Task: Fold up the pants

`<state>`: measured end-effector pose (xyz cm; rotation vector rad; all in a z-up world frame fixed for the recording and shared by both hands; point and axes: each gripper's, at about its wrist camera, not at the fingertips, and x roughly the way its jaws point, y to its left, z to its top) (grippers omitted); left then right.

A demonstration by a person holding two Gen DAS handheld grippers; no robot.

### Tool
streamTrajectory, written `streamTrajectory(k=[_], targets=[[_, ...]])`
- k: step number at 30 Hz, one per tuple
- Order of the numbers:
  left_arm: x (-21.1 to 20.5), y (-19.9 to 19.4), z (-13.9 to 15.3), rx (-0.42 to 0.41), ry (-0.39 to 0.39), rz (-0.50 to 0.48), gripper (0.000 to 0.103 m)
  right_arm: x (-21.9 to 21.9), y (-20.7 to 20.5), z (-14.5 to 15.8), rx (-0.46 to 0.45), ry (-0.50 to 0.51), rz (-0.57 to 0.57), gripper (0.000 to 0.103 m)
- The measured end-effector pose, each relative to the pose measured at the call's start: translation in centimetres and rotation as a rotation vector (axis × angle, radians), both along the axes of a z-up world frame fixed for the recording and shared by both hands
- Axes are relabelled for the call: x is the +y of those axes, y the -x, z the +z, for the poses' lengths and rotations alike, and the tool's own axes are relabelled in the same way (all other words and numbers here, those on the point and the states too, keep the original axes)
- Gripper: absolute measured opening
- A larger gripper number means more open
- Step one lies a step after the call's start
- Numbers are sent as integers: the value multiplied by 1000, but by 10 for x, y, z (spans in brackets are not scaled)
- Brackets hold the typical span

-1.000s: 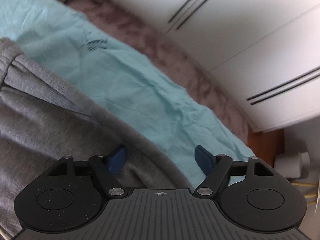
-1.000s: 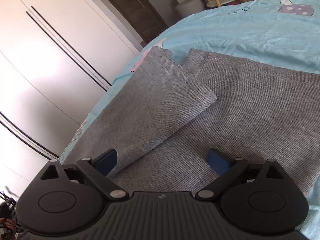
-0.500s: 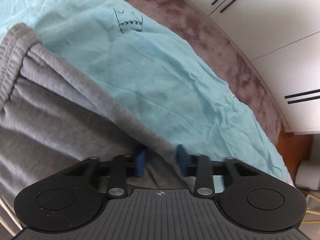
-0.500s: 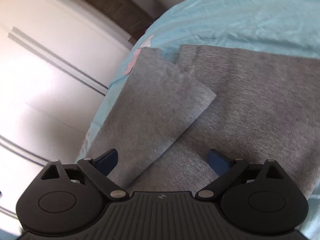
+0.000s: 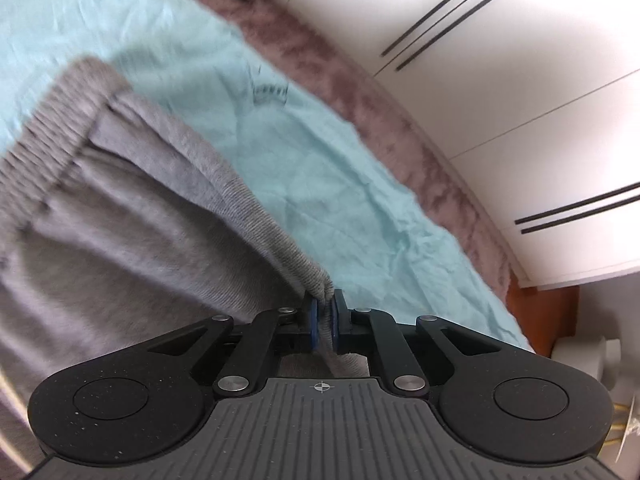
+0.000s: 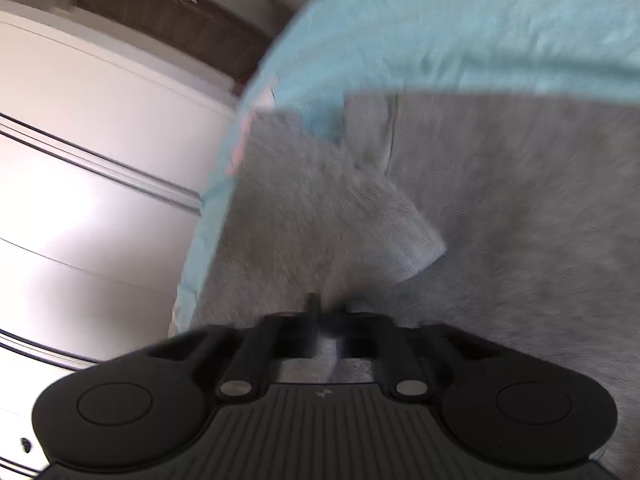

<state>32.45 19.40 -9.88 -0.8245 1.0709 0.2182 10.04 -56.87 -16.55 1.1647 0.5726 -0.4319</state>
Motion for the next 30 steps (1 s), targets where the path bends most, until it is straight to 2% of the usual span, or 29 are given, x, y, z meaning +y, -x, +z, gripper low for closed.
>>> streamTrajectory(k=[2,5,6,9,10,12,14,16,18,19,20,21,22,23,25,26,27,29,30], targets=[[6,11,22,-46,25,-3,8,-2,-13,10,12,12,18,5],[12,46,66,-158,51,-25,8,1,-24,59,-91,93,75,5],[12,65,81,-215,50,-45,8,1,-23,83,-165,103,92,5],[11,145,112,-339,38,-88,8,-3,-4,134,-306,141,100,4],[12,174,114,-357,32,-100,8,-7,10,148,-339,158,95,4],[13,227,105,-354,17,-106,8,-16,41,157,-344,185,75,4],[12,277,77,-306,8,-103,9,-24,75,148,-299,188,59,5],[7,311,36,-228,16,-86,9,-31,107,120,-235,185,43,5],[-4,325,-5,-115,-19,-93,9,-37,130,81,-104,182,22,5],[-7,327,-18,-67,-44,-99,10,-42,135,54,-39,141,10,5],[-10,327,-26,-33,-61,-90,10,-46,138,29,5,100,-2,5],[-10,325,-28,-33,-45,-67,13,-48,137,10,51,65,-12,5],[-7,323,-26,-44,-32,-37,23,-49,140,-4,47,44,-29,5],[-3,323,-21,-63,-32,4,28,-47,143,-7,14,49,-41,5],[6,321,-17,-98,-39,62,53,-46,139,-4,-4,55,-40,10],[11,319,-18,-96,-53,100,57,-41,141,-3,-13,46,-32,12],[16,317,-21,-96,-53,122,58,-40,142,-2,-20,29,-24,12],[27,315,-28,-66,-14,152,50,-43,139,-2,-29,13,-11,13],[29,314,-29,-73,2,163,41,-44,133,-2,-25,14,-7,13]])
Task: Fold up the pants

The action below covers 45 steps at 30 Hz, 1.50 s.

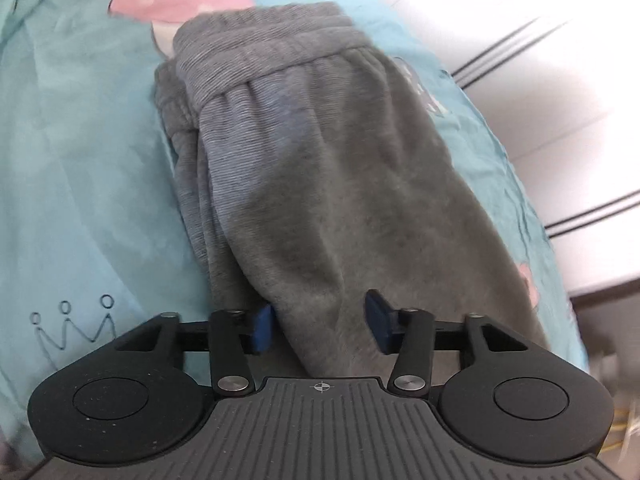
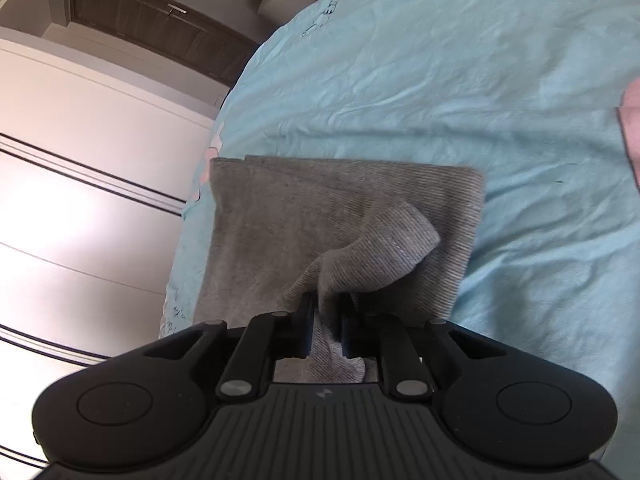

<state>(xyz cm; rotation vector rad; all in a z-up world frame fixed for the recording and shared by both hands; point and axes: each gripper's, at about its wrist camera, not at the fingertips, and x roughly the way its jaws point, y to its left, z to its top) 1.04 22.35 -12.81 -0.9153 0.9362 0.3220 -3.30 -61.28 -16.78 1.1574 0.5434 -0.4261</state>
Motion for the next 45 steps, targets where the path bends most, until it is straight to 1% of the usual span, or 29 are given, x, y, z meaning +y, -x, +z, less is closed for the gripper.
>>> streamTrajectory(k=[1,2,4,5,7,11,12,14,16,18,19,20,21,22,23,25,27,29,31,33,34,35,36,38,39,40,42,43,45], targets=[[3,1,0,5,1,8,25,0,1,0,0,3,2,13],[6,3,1,14,-4,7,19,1,0,1,-1,9,5,13],[11,9,8,7,16,11,13,4,-2,4,16,27,5,6],[17,14,6,-12,29,14,12,5,-4,8,22,36,9,6],[21,30,20,-47,45,14,11,7,-1,22,11,65,10,5],[15,45,54,-133,24,-14,11,4,17,58,-110,68,-3,5],[14,50,59,-140,-1,-30,11,4,21,64,-134,80,1,5],[11,54,58,-84,-57,-47,12,7,33,70,-150,114,-2,5],[9,51,46,34,-134,-63,22,8,41,65,-107,172,-12,5],[6,50,36,130,-227,-38,35,4,37,45,30,221,7,8],[5,52,39,131,-245,-32,44,1,34,33,97,228,-10,12],[6,58,44,110,-240,-23,51,-3,31,23,135,227,-11,10],[8,65,51,85,-227,-10,66,-6,33,21,127,215,-13,10],[9,71,58,57,-221,6,76,-7,36,23,112,198,-33,15],[7,72,65,29,-228,25,79,-5,39,30,101,203,-48,20],[0,75,77,-13,-260,18,82,3,44,45,74,255,-42,37],[-10,77,86,-47,-279,-23,86,15,43,56,72,304,-10,38],[-17,78,90,-64,-279,-59,88,22,35,56,114,326,21,38],[-22,83,94,-79,-257,-102,88,25,25,44,182,338,65,38],[-26,92,98,-102,-234,-133,88,30,12,37,340,452,78,38],[-27,96,100,-115,-229,-146,90,36,11,41,393,531,56,44],[-29,99,101,-131,-231,-160,91,41,11,48,427,587,27,46],[-32,104,102,-149,-240,-173,92,45,14,58,434,605,-5,49],[-39,107,104,-166,-273,-205,94,49,27,75,322,542,-11,59],[-43,106,104,-168,-285,-217,94,50,34,81,256,492,-2,70],[-48,105,103,-177,-289,-231,95,52,41,88,200,445,10,74],[-58,101,98,-198,-271,-250,95,59,50,96,116,397,21,79],[-63,99,94,-221,-255,-256,95,60,56,99,82,379,25,87],[-71,97,82,-253,-221,-247,95,53,67,99,11,319,23,91]])
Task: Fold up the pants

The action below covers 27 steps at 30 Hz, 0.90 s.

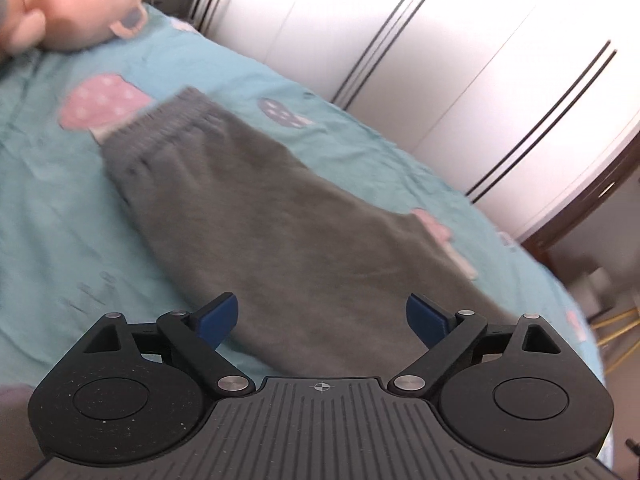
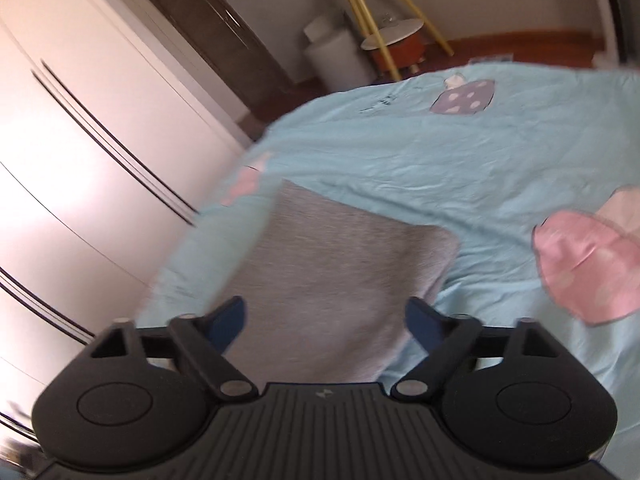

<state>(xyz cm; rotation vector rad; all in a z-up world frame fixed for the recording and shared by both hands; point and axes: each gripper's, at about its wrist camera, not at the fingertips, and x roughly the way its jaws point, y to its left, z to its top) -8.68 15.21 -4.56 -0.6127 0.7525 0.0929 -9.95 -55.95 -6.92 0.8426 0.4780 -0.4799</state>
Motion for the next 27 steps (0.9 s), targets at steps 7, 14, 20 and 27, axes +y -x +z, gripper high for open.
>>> streamTrajectory(k=[7,14,20,27], targets=[[-10,-5,-36,50,16,59,95,-22,11,-26,-26,-83,30,97],[6,-6,-46,87,107,185,95,-58,-9,-60,35,-147,-22,97],[5,-18,-53,148,95,222,95,-74,-37,-76,62,-111,-31,83],[-14,-33,-58,187,-28,162,95,-82,-49,-82,73,-113,12,13]])
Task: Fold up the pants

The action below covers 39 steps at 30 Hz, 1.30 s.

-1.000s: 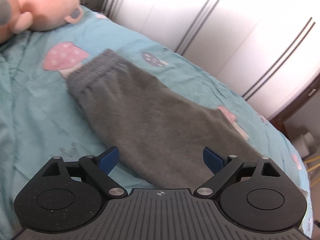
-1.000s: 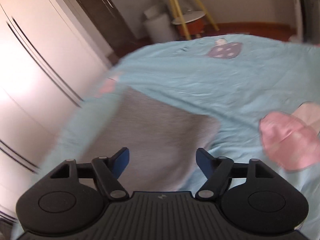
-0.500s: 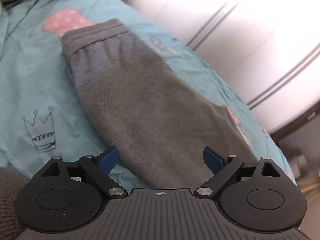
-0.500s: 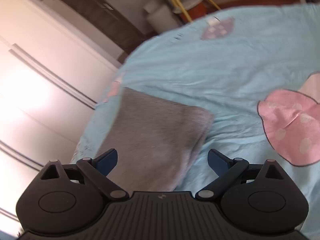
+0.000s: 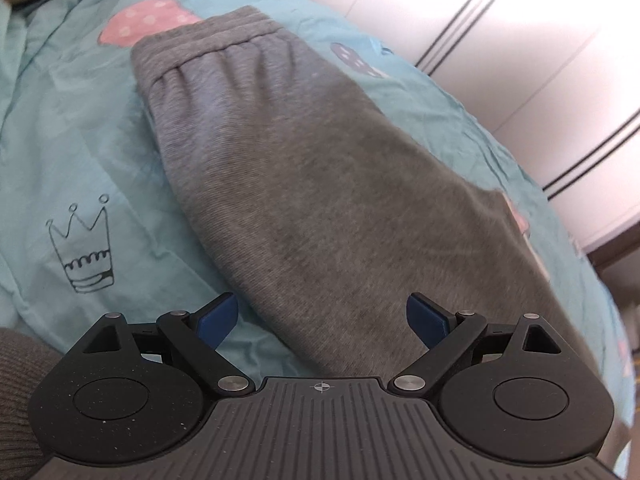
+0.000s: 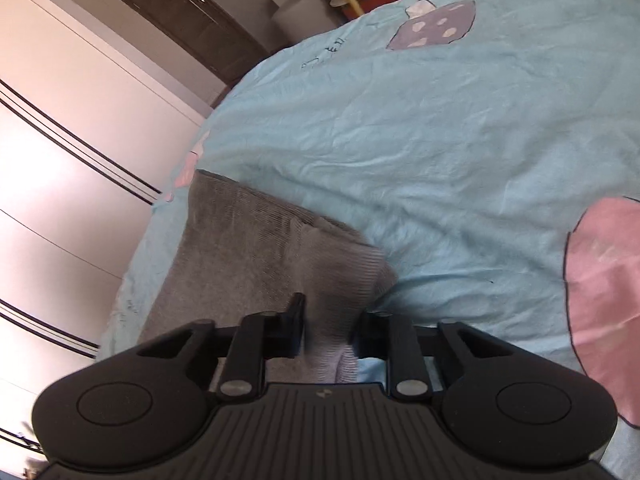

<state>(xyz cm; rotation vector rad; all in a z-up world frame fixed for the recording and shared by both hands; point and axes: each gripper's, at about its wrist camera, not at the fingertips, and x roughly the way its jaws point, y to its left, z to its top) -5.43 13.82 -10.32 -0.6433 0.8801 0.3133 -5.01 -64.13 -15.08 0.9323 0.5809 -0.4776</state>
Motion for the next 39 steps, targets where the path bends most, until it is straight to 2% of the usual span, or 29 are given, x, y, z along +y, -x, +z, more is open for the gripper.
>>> streamTrajectory(k=[4,6,9,12,15,17,19,20,22,24,26,28,30,32,33,34,35,36,39], targets=[[-11,1,4,-18,-78,-37,95,2,14,20,-101,55,-12,10],[-13,0,5,-18,-91,-47,95,-2,20,19,-127,40,-40,10],[-9,-3,9,-19,-92,-42,95,2,3,-7,41,108,-5,9],[12,-2,18,-66,-85,26,95,9,4,-7,33,175,6,13],[45,-3,24,-79,-57,111,95,6,6,-6,29,136,1,16],[65,-9,23,-52,-42,125,95,1,7,-9,15,89,-27,17],[81,-14,17,-31,-37,121,95,2,7,-9,16,84,-46,17],[87,-15,14,-29,-16,109,94,5,5,-9,22,98,-48,18],[97,-15,7,-39,76,101,84,12,3,-8,36,125,-50,19],[102,-8,5,-121,176,85,84,16,1,-7,43,147,-54,22],[100,-2,10,-224,217,54,87,19,-1,-6,55,164,-55,22],[98,-5,13,-276,224,2,96,20,-2,-5,62,165,-64,22],[95,-13,8,-238,196,-5,96,21,-3,-4,67,160,-79,23],[93,-25,-4,-125,145,14,95,23,-6,-4,77,170,-83,25],[95,-28,-10,-88,138,32,88,25,-7,-3,83,179,-82,27],[95,-31,-12,-77,128,48,79,26,-8,-2,87,188,-79,29],[95,-33,-10,-66,86,73,74,28,-10,-2,91,198,-75,30],[93,-34,-7,-64,49,82,73,29,-11,-1,95,206,-73,31],[87,-30,3,-92,-39,105,80,32,-15,0,112,233,-52,36]])
